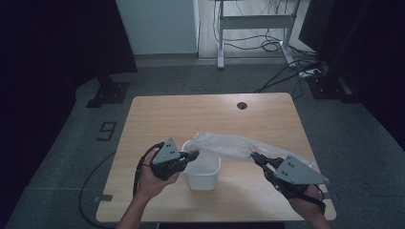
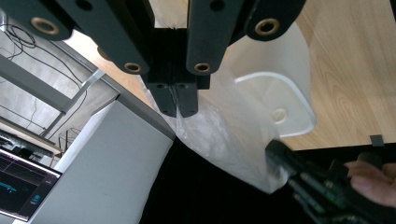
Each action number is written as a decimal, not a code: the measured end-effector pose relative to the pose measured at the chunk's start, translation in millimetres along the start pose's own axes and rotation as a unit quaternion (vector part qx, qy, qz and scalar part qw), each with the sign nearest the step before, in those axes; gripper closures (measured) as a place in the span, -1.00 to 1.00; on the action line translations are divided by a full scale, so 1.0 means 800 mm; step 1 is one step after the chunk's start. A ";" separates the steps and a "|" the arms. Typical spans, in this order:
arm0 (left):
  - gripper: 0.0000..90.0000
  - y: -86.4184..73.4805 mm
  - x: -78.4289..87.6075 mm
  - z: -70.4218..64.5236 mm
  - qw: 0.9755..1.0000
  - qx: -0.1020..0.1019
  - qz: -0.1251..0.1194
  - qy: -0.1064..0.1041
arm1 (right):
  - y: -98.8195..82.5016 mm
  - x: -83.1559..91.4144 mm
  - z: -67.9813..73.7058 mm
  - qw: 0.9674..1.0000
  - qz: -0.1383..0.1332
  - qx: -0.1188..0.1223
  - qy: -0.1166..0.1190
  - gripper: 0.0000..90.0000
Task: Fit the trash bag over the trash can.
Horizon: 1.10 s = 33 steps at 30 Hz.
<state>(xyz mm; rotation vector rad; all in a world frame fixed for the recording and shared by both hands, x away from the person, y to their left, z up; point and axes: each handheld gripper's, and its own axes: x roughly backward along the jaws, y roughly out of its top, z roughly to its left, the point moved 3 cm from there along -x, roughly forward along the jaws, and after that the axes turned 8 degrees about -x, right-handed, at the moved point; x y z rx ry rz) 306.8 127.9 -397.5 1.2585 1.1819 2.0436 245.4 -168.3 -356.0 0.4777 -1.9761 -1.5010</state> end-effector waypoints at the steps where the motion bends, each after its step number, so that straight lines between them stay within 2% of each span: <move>1: 0.96 -0.003 -0.001 -0.002 1.000 0.000 0.003 -0.002 | 0.001 -0.001 0.000 1.000 -0.001 0.002 0.000 0.98; 6: 0.90 -0.017 -0.009 -0.008 1.000 0.008 0.011 -0.014 | 0.006 -0.011 0.004 1.000 0.003 0.005 0.002 0.98; 8: 0.67 -0.022 -0.011 -0.009 1.000 0.011 0.011 -0.016 | 0.006 -0.016 0.006 1.000 0.007 0.007 0.003 0.98; 10: 0.33 -0.025 -0.009 -0.011 1.000 0.012 0.012 0.002 | 0.005 -0.020 0.006 1.000 0.013 0.009 0.003 0.98; 12: 0.06 -0.028 -0.004 -0.010 1.000 0.017 0.009 0.009 | 0.002 -0.021 0.005 1.000 0.015 0.007 0.002 0.98; 17: -0.20 -0.041 0.013 -0.001 0.999 0.034 0.001 0.036 | -0.001 -0.019 0.001 1.000 0.017 0.001 -0.003 0.98; 21: -0.27 -0.047 0.026 0.006 0.998 0.044 -0.012 0.048 | -0.001 -0.017 -0.001 1.000 0.016 0.000 -0.002 0.98; 26: -0.28 -0.035 0.039 0.014 0.997 0.039 -0.028 0.062 | 0.000 -0.019 0.002 1.000 0.018 0.004 0.002 0.98; 33: -0.29 -0.011 0.045 0.013 0.997 0.016 -0.037 0.059 | 0.000 -0.021 0.004 1.000 0.022 0.007 0.007 0.98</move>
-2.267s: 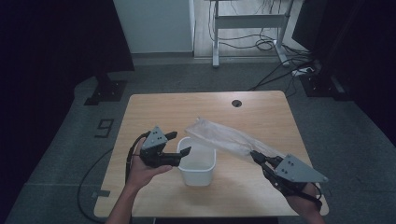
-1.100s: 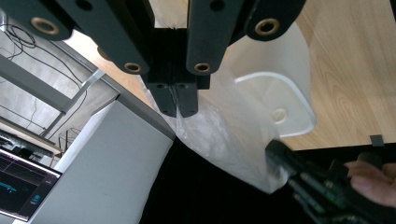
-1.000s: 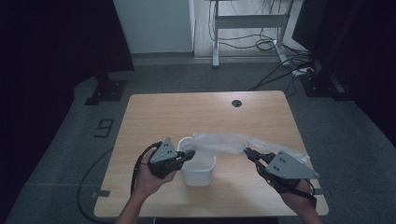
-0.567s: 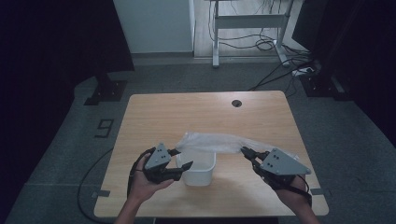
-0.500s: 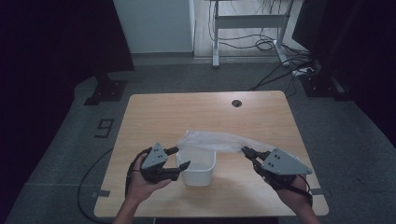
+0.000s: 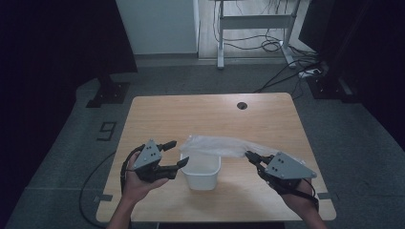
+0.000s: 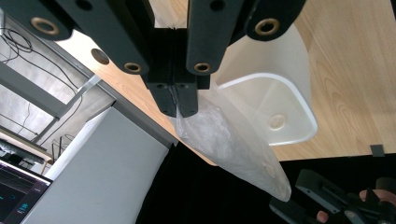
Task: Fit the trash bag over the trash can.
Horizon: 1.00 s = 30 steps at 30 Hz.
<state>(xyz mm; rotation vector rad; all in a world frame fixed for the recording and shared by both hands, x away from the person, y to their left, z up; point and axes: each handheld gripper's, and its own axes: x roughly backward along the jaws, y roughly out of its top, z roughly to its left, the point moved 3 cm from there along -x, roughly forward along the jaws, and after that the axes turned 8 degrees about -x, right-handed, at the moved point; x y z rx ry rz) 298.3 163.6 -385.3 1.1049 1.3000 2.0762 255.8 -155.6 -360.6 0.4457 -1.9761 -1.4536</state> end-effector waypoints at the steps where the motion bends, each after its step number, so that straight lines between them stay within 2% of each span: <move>1: -0.28 0.003 0.000 -0.001 1.000 -0.003 0.000 0.000 | 0.000 0.000 0.000 1.000 0.000 0.000 0.001 0.98; 3: -0.25 0.007 -0.003 -0.002 1.000 -0.010 0.001 -0.001 | 0.001 0.001 0.001 1.000 0.000 0.001 0.002 0.98; 5: -0.13 0.011 -0.006 -0.005 1.000 -0.020 0.004 -0.003 | 0.002 0.001 0.001 1.000 0.000 0.002 0.004 0.98; 8: 0.30 0.014 -0.013 -0.008 0.999 -0.029 0.017 -0.011 | 0.002 0.001 0.002 1.000 0.000 0.004 0.006 0.98; 11: 0.62 0.011 -0.023 -0.012 0.998 -0.030 0.033 -0.037 | 0.003 0.000 0.001 1.000 0.000 0.003 0.006 0.98; 15: 0.80 0.001 -0.036 -0.019 0.996 -0.030 0.054 -0.057 | 0.004 -0.003 0.001 1.000 -0.001 0.001 0.006 0.98; 21: 0.82 -0.012 -0.049 -0.025 0.994 -0.020 0.074 -0.078 | 0.011 -0.011 0.006 1.000 -0.004 0.003 0.009 0.98; 25: 0.73 -0.018 -0.056 -0.023 0.993 -0.011 0.084 -0.080 | 0.015 -0.022 0.013 1.000 -0.001 0.007 0.015 0.98; 26: 0.69 -0.020 -0.058 -0.023 0.993 -0.010 0.087 -0.080 | 0.016 -0.025 0.014 1.000 -0.001 0.007 0.016 0.98; 28: 0.46 -0.021 -0.059 -0.023 0.993 -0.008 0.089 -0.077 | 0.016 -0.027 0.015 1.000 0.000 0.008 0.017 0.98; 29: 0.46 -0.022 -0.058 -0.023 0.994 -0.008 0.086 -0.072 | 0.016 -0.031 0.015 1.000 0.003 0.010 0.017 0.98; 30: 0.31 -0.022 -0.056 -0.023 0.995 -0.008 0.083 -0.063 | 0.016 -0.033 0.015 1.000 0.007 0.009 0.015 0.98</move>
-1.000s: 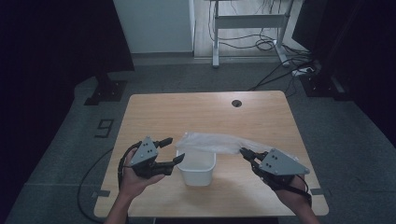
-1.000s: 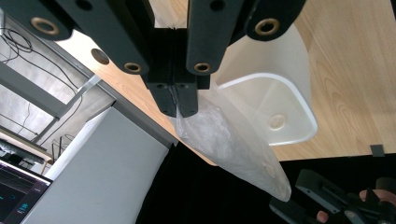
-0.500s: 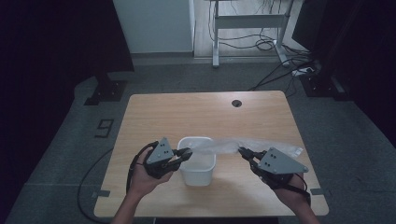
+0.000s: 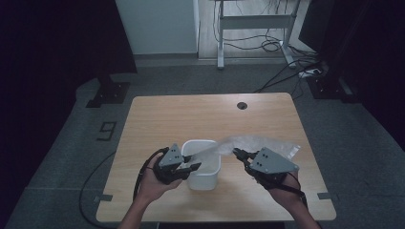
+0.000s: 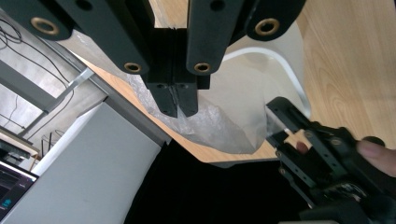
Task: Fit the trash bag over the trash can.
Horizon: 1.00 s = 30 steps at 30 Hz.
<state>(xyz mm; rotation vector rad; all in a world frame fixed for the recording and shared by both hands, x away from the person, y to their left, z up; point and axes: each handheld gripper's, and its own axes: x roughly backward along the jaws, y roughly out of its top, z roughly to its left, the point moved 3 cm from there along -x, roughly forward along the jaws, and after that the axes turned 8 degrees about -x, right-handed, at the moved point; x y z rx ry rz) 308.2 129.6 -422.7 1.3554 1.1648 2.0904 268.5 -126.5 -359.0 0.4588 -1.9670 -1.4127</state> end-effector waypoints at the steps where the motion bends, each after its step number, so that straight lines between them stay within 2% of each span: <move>1: 0.12 0.000 0.003 0.000 1.000 0.000 -0.005 0.006 | -0.001 -0.001 -0.001 1.000 0.002 -0.001 -0.001 0.98; 5: -0.14 0.001 0.023 0.003 0.999 0.002 -0.032 0.023 | -0.003 0.000 -0.004 1.000 0.007 -0.003 -0.006 0.98; 10: -0.18 0.002 0.039 0.010 0.998 0.005 -0.055 0.036 | -0.003 0.004 -0.007 1.000 0.008 -0.005 -0.010 0.98; 14: -0.12 0.006 0.048 0.011 0.996 0.001 -0.072 0.045 | -0.003 0.006 -0.009 1.000 0.010 -0.007 -0.012 0.98; 15: 0.00 0.008 0.051 0.011 0.996 -0.001 -0.077 0.049 | -0.003 0.005 -0.009 1.000 0.011 -0.007 -0.012 0.98; 17: 0.24 0.010 0.052 0.011 0.996 -0.001 -0.080 0.043 | -0.003 0.005 -0.009 1.000 0.012 -0.007 -0.012 0.98; 18: 0.24 0.011 0.051 0.012 0.996 -0.004 -0.078 0.039 | -0.003 0.004 -0.009 1.000 0.011 -0.007 -0.011 0.98; 19: 0.54 0.011 0.051 0.012 0.996 -0.004 -0.078 0.039 | -0.003 0.004 -0.009 1.000 0.011 -0.007 -0.011 0.98; 20: 0.54 0.011 0.048 0.012 0.997 -0.006 -0.075 0.021 | -0.001 0.004 -0.008 1.000 0.010 -0.007 -0.010 0.98; 21: 0.72 0.011 0.046 0.012 0.997 -0.007 -0.072 0.019 | 0.000 0.004 -0.006 1.000 0.007 -0.005 -0.009 0.98; 22: 0.79 0.011 0.044 0.011 0.997 -0.008 -0.068 0.019 | 0.001 0.005 -0.006 1.000 0.007 -0.005 -0.009 0.98; 26: 0.97 0.010 0.028 0.009 0.999 0.001 -0.049 0.012 | 0.009 0.007 -0.001 1.000 -0.001 0.003 -0.008 0.98; 30: 0.99 0.009 0.013 0.008 0.999 0.004 -0.035 0.004 | 0.016 0.005 0.004 1.000 -0.004 0.009 -0.003 0.98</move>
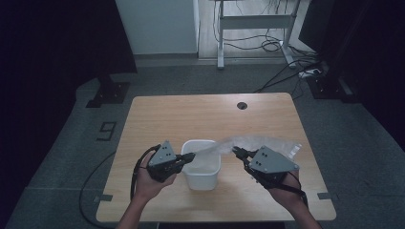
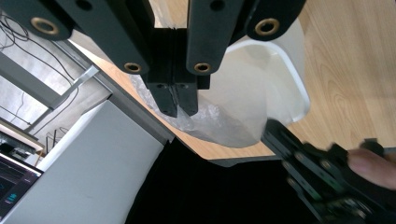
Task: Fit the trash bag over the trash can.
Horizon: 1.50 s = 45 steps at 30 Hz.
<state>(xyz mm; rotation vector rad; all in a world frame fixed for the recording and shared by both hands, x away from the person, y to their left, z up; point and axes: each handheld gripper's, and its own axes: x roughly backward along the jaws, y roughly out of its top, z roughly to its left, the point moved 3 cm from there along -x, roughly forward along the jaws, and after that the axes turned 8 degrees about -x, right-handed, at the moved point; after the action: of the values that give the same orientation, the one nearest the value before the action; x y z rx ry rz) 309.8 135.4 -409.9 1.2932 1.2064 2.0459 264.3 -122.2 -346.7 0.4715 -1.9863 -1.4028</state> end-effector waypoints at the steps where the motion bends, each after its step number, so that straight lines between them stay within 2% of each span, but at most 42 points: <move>1: 0.99 -0.001 -0.004 -0.001 1.000 0.000 0.004 -0.002 | 0.000 -0.002 0.001 1.000 0.002 0.002 0.001 0.98; 8: 0.90 -0.014 -0.019 -0.006 0.999 0.002 0.036 -0.014 | -0.009 -0.022 0.006 1.000 0.012 -0.006 0.012 0.98; 11: 0.81 -0.020 -0.019 -0.005 0.999 0.010 0.036 -0.011 | -0.013 -0.031 0.009 1.000 0.019 -0.006 0.016 0.98; 14: 0.53 -0.024 -0.016 -0.003 0.999 0.013 0.031 0.000 | -0.016 -0.038 0.011 1.000 0.023 -0.007 0.019 0.98; 16: 0.22 -0.024 -0.012 -0.002 0.999 0.016 0.028 0.009 | -0.018 -0.041 0.012 0.999 0.026 -0.008 0.019 0.98; 19: -0.09 -0.021 -0.003 -0.003 1.000 0.012 0.011 0.022 | -0.020 -0.046 0.012 0.999 0.031 -0.009 0.018 0.98; 21: -0.19 -0.018 0.002 -0.004 1.000 0.008 0.003 0.028 | -0.022 -0.049 0.012 0.999 0.033 -0.011 0.019 0.98; 24: -0.22 -0.013 0.006 -0.007 1.000 -0.001 -0.002 0.030 | -0.023 -0.054 0.015 0.999 0.039 -0.010 0.021 0.98; 29: -0.20 -0.002 0.002 -0.017 1.000 -0.017 -0.009 0.024 | -0.023 -0.062 0.020 0.999 0.044 -0.007 0.026 0.98; 32: -0.11 0.006 -0.003 -0.022 0.999 -0.025 -0.009 0.023 | -0.022 -0.066 0.025 0.999 0.046 -0.003 0.030 0.98; 35: 0.17 0.010 -0.008 -0.023 0.999 -0.028 -0.008 0.024 | -0.021 -0.067 0.028 0.998 0.044 -0.002 0.033 0.98; 37: 0.44 0.010 -0.010 -0.023 1.000 -0.026 -0.009 0.014 | -0.021 -0.066 0.028 0.998 0.044 -0.002 0.034 0.98; 40: 0.72 0.010 -0.012 -0.023 1.000 -0.023 -0.009 0.006 | -0.021 -0.063 0.028 0.999 0.041 -0.004 0.036 0.97; 43: 0.91 0.011 -0.013 -0.023 1.000 -0.018 -0.011 0.008 | -0.021 -0.060 0.028 0.999 0.036 -0.007 0.040 0.97; 45: 0.96 0.011 -0.013 -0.021 1.000 -0.012 -0.009 0.013 | -0.020 -0.057 0.028 0.999 0.028 -0.012 0.042 0.87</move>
<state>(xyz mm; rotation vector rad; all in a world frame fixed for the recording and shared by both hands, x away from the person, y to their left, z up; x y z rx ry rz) 300.2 116.2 -410.9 1.2435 1.1978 2.0638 280.5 -84.1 -380.1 0.4531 -1.8996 -1.3489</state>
